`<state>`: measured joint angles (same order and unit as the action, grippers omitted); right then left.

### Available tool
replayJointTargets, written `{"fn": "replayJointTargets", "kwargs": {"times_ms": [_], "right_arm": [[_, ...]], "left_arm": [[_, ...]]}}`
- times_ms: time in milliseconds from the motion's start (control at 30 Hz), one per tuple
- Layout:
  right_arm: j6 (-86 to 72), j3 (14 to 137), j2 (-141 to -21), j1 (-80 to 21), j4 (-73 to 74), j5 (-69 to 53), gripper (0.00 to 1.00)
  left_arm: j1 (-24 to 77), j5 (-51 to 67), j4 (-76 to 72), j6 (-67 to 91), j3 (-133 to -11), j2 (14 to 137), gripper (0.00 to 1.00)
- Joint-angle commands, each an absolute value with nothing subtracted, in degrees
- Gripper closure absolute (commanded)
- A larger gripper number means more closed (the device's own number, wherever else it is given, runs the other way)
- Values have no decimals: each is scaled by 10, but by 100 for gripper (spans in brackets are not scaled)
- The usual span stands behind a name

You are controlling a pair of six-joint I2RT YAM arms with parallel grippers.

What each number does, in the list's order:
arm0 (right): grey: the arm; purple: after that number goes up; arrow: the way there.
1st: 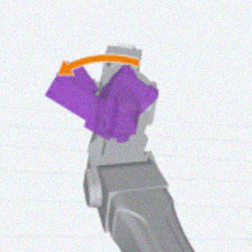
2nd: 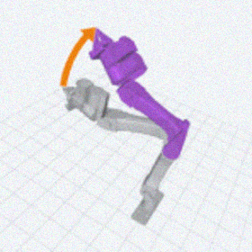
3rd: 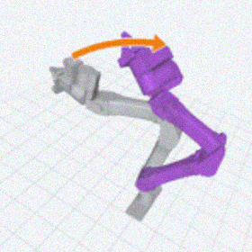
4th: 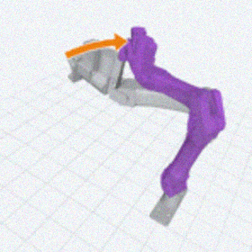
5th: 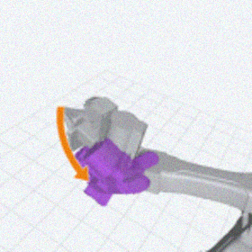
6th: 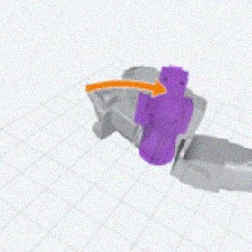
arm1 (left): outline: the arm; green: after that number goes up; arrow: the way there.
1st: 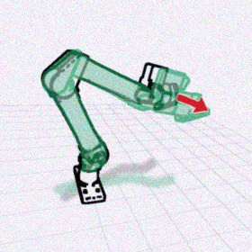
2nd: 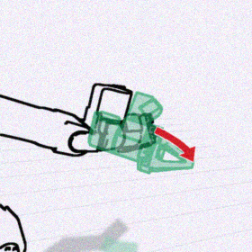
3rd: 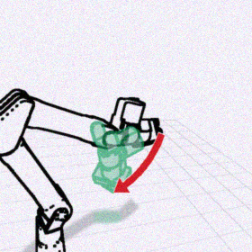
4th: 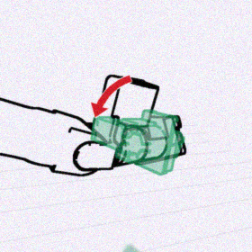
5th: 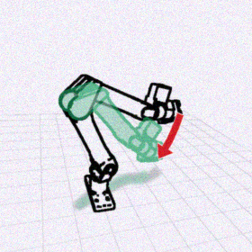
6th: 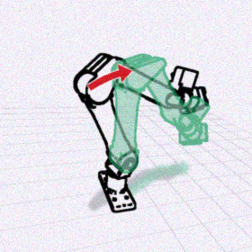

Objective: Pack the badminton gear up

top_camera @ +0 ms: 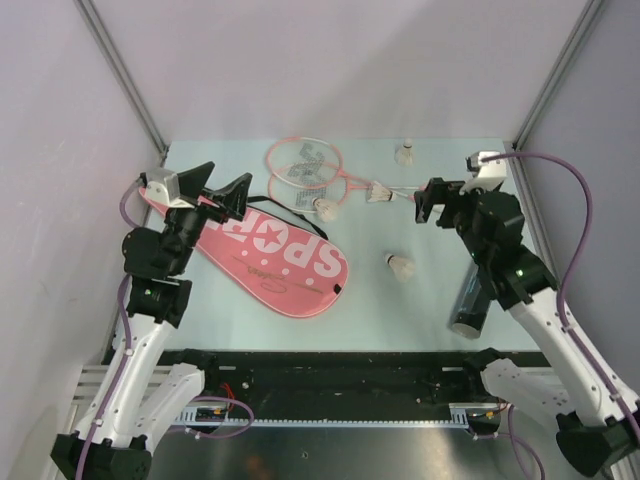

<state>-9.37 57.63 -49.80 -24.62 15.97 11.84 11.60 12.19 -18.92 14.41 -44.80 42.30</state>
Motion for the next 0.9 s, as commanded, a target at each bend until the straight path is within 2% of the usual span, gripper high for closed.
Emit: {"fn": "replayJointTargets", "kwargs": {"times_ms": [0,233,367,500,633,867], "right_arm": [[-105,604,-558,-250,188,227,0],[-176,621,-625,-220,220,258,0],[-250,616,-642,-101,278,156,0],[-317,582,-656,49,319,147,0],[-336,534,-688,142,324,80,0],[-316,476,-760,154,239,80,2]], "left_arm": [[113,153,-237,127,-462,424,6],[113,170,-233,136,-470,441,6],[115,207,-229,155,-485,462,6],[123,233,-224,166,-493,484,7],[126,262,-221,180,-504,497,7],[134,286,-221,193,-512,508,7]]}}
